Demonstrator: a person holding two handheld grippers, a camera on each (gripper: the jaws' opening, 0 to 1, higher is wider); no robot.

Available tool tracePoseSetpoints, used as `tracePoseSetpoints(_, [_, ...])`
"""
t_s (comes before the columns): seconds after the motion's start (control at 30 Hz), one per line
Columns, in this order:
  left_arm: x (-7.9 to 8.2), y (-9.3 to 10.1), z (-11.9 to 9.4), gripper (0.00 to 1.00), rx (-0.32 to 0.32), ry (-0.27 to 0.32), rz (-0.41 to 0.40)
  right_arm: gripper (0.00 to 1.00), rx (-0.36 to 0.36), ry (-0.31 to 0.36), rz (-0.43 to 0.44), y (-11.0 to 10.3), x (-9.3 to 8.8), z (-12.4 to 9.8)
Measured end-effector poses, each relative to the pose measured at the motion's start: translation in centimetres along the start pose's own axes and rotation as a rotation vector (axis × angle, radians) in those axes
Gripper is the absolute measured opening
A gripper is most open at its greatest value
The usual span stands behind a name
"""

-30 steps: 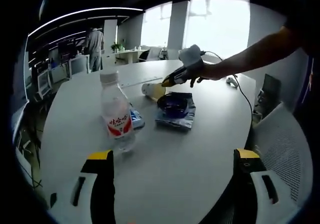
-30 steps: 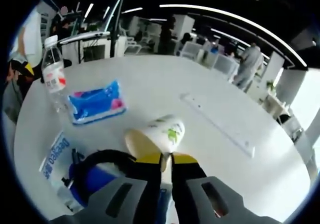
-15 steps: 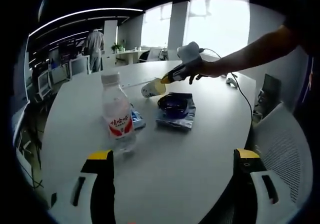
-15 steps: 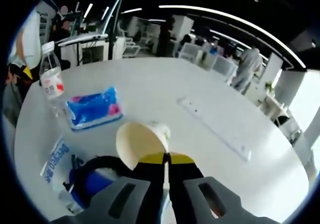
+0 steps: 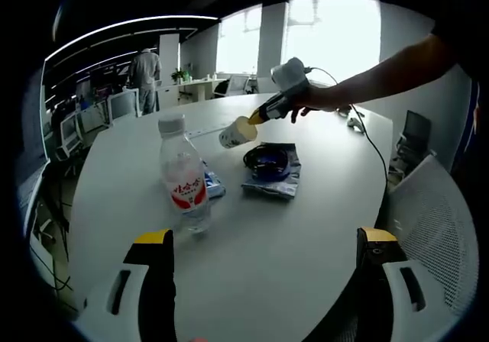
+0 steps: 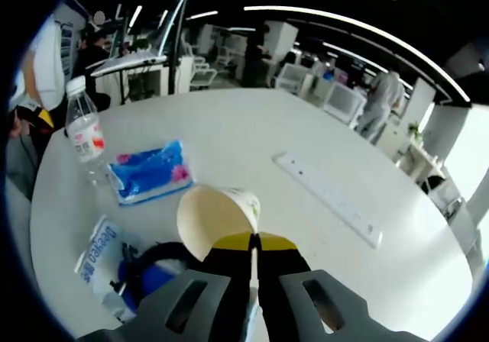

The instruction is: Arrange the tabletop items into an orderly group along one side of the table until the central work area is clear of visible clutter.

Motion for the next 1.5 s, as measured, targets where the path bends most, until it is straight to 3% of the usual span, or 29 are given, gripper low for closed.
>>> tracePoseSetpoints(0.43, [0.1, 0.2, -0.6, 0.98, 0.002, 0.013, -0.004, 0.0, 0.047, -0.018, -0.008, -1.1, 0.6, -1.1])
tracePoseSetpoints(1.0, [0.4, 0.6, -1.4, 0.98, 0.002, 0.046, -0.028, 0.0, 0.068, -0.028, -0.14, -2.6, 2.2, -2.6])
tracePoseSetpoints(1.5, [0.1, 0.9, -1.9, 0.98, 0.015, 0.043, -0.006, 0.0, 0.101, -0.038, -0.18, -3.2, 3.3, -4.0])
Point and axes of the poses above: the point that each gripper's makers call its tool centre point, and the gripper's own axes: z roughly forward along the fingers, y roughly to its right, x roughly out of its top, the point moved 1 cm from there along -z, roughly backward along the fingers, and after that the axes turned 10 degrees about -y, right-handed, at the moved point
